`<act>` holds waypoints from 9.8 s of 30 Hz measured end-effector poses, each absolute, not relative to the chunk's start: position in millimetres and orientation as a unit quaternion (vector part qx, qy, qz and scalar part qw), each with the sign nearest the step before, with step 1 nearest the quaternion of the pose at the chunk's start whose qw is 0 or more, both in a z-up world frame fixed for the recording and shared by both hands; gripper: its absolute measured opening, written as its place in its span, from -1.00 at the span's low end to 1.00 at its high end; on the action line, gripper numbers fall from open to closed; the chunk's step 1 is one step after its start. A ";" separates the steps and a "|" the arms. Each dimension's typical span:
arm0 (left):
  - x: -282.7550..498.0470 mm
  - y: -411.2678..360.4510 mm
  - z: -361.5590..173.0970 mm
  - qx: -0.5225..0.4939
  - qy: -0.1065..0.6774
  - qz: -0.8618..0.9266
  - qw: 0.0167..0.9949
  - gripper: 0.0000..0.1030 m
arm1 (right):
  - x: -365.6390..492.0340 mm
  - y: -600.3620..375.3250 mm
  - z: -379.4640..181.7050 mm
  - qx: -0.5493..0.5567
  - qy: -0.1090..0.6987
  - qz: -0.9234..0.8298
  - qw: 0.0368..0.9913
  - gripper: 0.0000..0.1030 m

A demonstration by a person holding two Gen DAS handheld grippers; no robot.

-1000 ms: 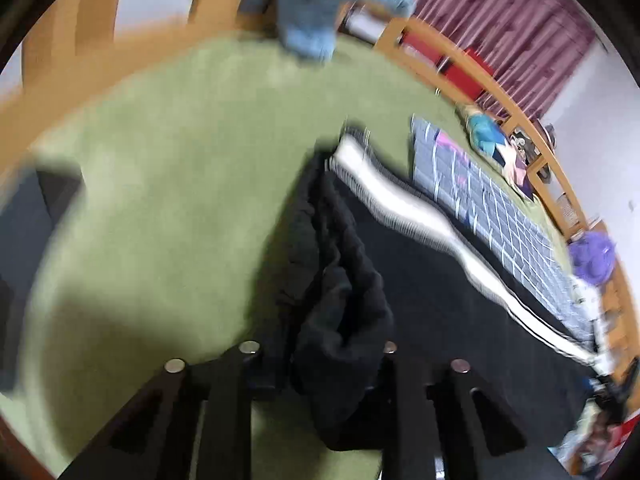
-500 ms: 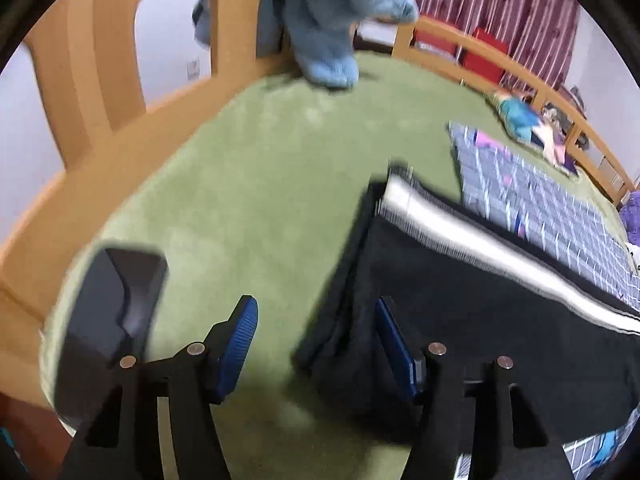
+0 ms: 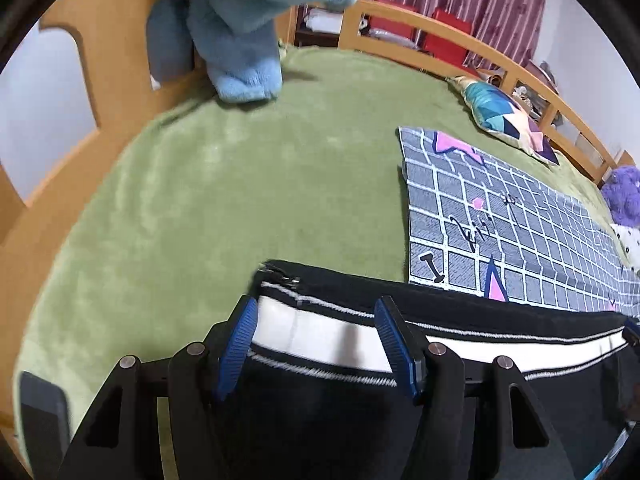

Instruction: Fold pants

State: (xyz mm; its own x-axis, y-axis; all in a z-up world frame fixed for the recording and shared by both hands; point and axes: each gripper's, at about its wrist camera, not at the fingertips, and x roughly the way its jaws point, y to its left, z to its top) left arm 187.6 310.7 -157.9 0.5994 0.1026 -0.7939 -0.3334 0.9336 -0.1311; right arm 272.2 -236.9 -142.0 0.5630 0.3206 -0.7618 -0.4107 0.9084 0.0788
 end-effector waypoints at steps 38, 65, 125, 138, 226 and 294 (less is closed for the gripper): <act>196.0 335.5 -182.0 -0.171 0.421 0.108 0.884 -0.64 | 306.6 -159.5 -189.9 -0.146 0.417 0.252 0.861 -0.94; 217.4 248.3 -196.4 -0.081 0.445 0.103 0.886 0.36 | 338.0 -323.8 -195.6 -0.016 0.450 0.126 0.884 -0.37; -2.6 274.0 -106.2 -0.180 0.362 0.192 0.894 0.25 | 68.4 -201.4 -67.8 0.020 0.357 0.216 0.909 0.15; 9.4 332.5 -211.9 -0.362 0.363 0.121 0.850 0.17 | 84.5 -237.3 -98.1 0.010 0.389 0.168 0.906 -0.04; 63.8 12.7 -131.4 -0.061 0.386 -0.039 0.920 0.21 | 63.8 -332.0 -162.6 0.138 0.388 0.224 0.883 -0.17; 75.3 -4.4 -185.0 0.025 0.432 -0.033 0.901 0.35 | 99.4 -276.1 -186.8 -0.047 0.419 0.160 0.893 0.06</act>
